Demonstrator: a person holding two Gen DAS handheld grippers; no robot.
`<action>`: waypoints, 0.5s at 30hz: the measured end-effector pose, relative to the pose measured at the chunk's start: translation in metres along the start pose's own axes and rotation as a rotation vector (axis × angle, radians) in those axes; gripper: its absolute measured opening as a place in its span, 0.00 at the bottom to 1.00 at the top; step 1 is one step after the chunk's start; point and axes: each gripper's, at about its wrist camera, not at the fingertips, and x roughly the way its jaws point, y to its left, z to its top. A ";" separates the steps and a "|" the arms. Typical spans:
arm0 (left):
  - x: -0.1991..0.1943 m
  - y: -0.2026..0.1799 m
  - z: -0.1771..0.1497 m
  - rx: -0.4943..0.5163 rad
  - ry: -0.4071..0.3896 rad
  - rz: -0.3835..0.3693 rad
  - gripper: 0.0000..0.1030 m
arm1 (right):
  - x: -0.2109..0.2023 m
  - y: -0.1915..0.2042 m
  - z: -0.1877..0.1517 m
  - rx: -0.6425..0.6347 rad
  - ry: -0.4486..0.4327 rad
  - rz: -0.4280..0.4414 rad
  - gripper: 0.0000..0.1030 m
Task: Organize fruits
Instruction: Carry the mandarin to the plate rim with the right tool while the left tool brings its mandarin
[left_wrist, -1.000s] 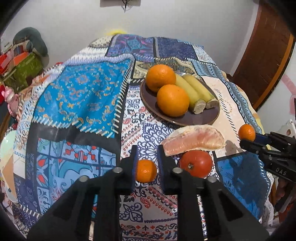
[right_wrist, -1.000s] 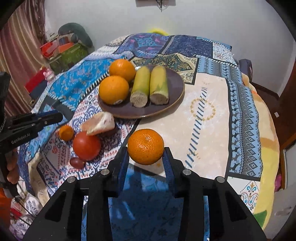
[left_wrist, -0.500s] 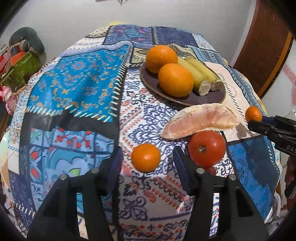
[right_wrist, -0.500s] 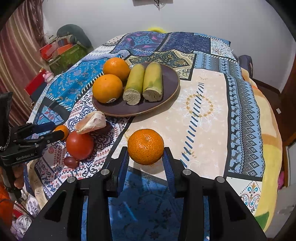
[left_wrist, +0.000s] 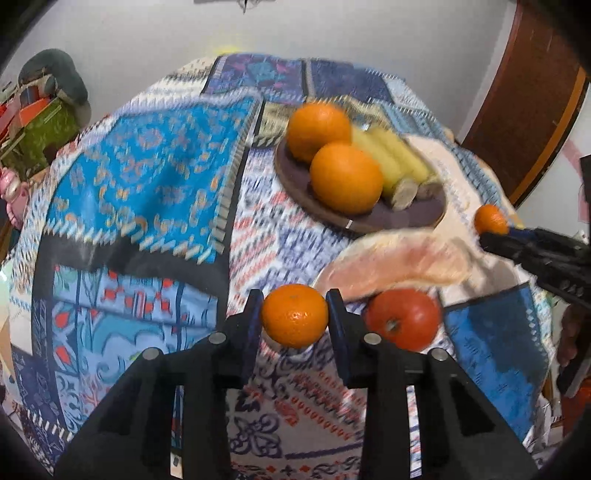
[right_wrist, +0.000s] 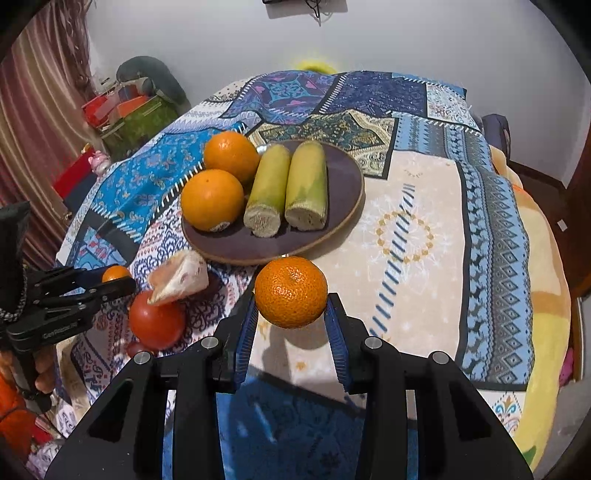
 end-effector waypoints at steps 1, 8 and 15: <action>-0.003 -0.004 0.005 0.004 -0.015 -0.008 0.33 | 0.001 0.000 0.002 -0.001 -0.004 0.003 0.33; -0.007 -0.039 0.034 0.075 -0.074 -0.066 0.33 | 0.004 0.006 0.019 -0.018 -0.035 0.017 0.33; 0.017 -0.055 0.051 0.066 -0.050 -0.089 0.33 | 0.017 0.006 0.029 -0.024 -0.036 0.027 0.33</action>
